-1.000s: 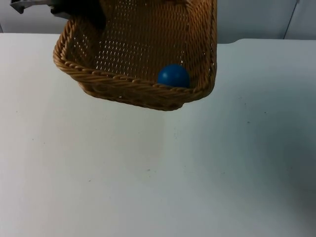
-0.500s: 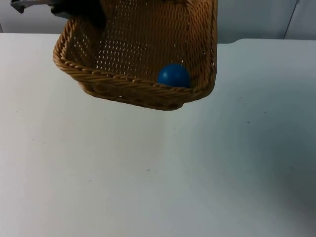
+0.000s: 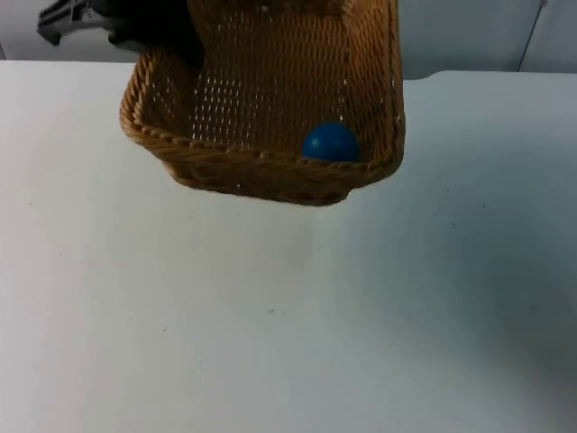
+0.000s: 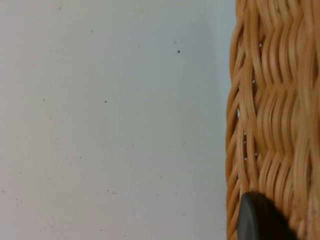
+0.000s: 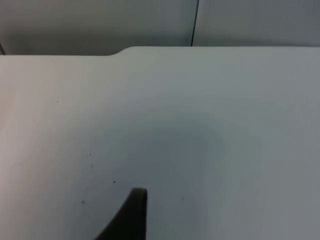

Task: Pick up the basket with the left hand and place the ball into the basket with the right hand.

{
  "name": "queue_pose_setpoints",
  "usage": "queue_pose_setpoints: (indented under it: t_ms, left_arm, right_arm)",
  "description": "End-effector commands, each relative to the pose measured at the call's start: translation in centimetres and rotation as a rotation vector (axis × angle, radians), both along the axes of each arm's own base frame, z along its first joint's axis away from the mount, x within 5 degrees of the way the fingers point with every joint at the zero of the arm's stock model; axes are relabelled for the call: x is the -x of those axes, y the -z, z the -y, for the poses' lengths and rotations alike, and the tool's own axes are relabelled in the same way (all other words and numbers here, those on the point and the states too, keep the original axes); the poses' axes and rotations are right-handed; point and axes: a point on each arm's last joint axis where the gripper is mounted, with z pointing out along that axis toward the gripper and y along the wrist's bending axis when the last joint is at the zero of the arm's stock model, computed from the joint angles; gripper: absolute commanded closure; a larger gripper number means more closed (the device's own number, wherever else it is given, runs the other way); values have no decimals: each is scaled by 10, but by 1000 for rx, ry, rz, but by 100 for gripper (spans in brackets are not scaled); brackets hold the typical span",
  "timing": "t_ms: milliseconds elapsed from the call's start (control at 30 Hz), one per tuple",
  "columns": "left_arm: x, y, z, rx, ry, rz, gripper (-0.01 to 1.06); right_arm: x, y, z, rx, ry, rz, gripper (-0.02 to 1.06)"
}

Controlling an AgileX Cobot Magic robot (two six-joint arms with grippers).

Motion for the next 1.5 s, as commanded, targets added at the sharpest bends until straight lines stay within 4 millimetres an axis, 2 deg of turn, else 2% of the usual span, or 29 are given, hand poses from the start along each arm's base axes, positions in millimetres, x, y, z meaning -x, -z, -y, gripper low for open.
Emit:
queue_pose_setpoints:
  t_ms: [0,33,67,200,233,333,767,1167,1467]
  left_arm:
    - [-6,11,3,23,-28,-15,105]
    - [-11,27,4,20,-42,-34,105]
    - [-11,27,4,20,-42,-34,105]
    - [-13,71,2,29,-150,-79,105]
    - [-13,71,2,29,-150,-79,105]
    - [-8,89,-3,27,-208,-81,105]
    - [-10,99,-5,-20,-180,-22,105]
    - [-4,124,-4,-50,-114,-113,105]
    - [-2,126,-4,-56,-101,-131,104]
  right_arm:
    - [-1,0,-1,-1,-8,11,0]
    - [-1,0,-1,3,-8,11,0]
    - [-1,0,-1,3,-8,11,0]
    - [-1,-1,0,20,-10,13,0]
    - [-1,-1,0,20,-10,13,0]
    - [-1,-1,0,20,-11,15,0]
    - [-1,-2,-1,20,-15,26,0]
    - [-2,-2,-1,19,-17,33,0]
    - [-2,-2,-1,19,-18,35,0]
